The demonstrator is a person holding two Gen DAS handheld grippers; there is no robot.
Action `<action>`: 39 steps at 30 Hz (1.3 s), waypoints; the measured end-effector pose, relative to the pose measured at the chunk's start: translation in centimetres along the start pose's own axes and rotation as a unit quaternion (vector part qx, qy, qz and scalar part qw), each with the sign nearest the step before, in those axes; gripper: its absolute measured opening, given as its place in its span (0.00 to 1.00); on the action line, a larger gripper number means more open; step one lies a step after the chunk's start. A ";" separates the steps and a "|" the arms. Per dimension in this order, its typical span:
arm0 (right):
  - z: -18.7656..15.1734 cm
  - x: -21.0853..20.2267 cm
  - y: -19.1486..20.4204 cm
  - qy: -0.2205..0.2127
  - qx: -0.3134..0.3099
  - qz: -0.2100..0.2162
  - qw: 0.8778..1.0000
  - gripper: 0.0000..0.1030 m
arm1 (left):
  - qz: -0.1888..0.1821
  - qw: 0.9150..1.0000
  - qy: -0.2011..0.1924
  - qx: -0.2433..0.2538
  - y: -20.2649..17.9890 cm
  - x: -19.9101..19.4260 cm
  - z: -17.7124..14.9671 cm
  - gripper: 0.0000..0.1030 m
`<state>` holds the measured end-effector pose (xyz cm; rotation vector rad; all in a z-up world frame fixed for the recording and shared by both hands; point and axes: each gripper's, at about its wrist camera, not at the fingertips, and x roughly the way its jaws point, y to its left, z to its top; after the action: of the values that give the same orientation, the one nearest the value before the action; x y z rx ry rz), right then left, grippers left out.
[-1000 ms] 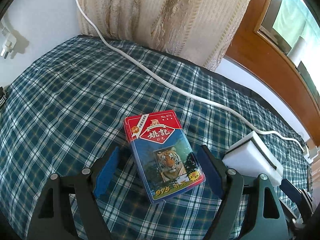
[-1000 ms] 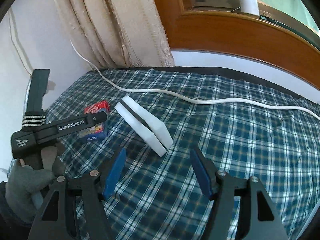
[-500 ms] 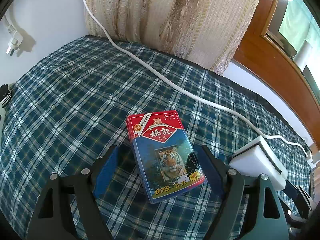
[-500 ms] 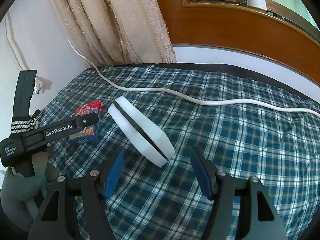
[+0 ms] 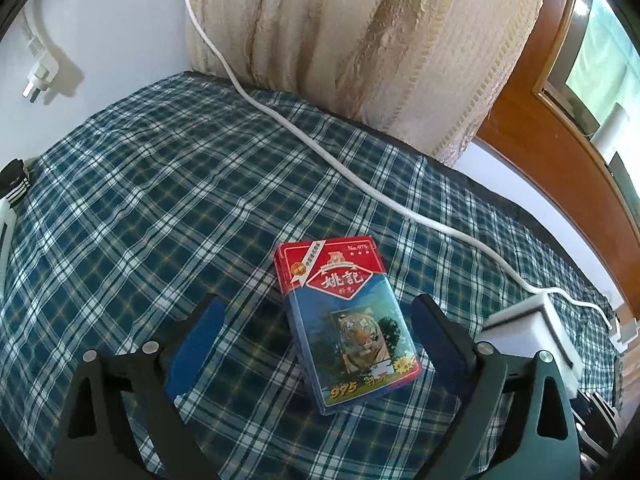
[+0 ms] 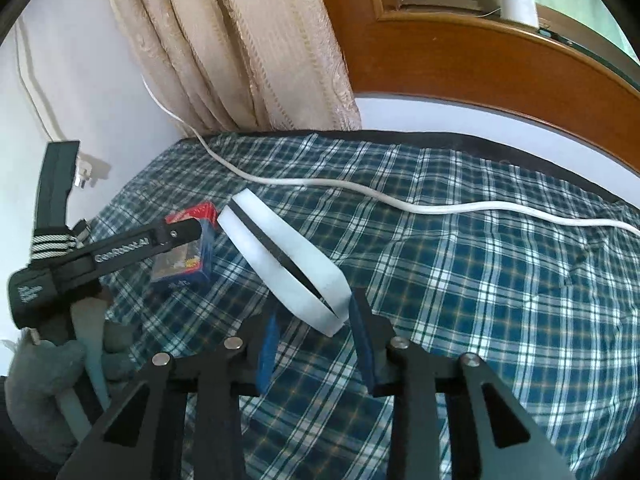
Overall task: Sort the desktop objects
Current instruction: 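Grasp the white eraser with right tool while left tool holds card box, then carry card box in left tool and eraser in right tool over bowl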
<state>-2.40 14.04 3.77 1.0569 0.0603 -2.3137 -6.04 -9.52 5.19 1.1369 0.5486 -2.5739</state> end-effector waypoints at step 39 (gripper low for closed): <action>-7.2 -13.2 -3.3 -0.062 0.144 -0.046 0.986 0.36 | -0.069 0.991 -0.021 0.110 -6.2 -3.8 -1.2 0.67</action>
<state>7.45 25.26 7.44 1.0624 -0.2893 -2.5211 -5.22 -3.10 8.67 1.1447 0.3525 -2.8286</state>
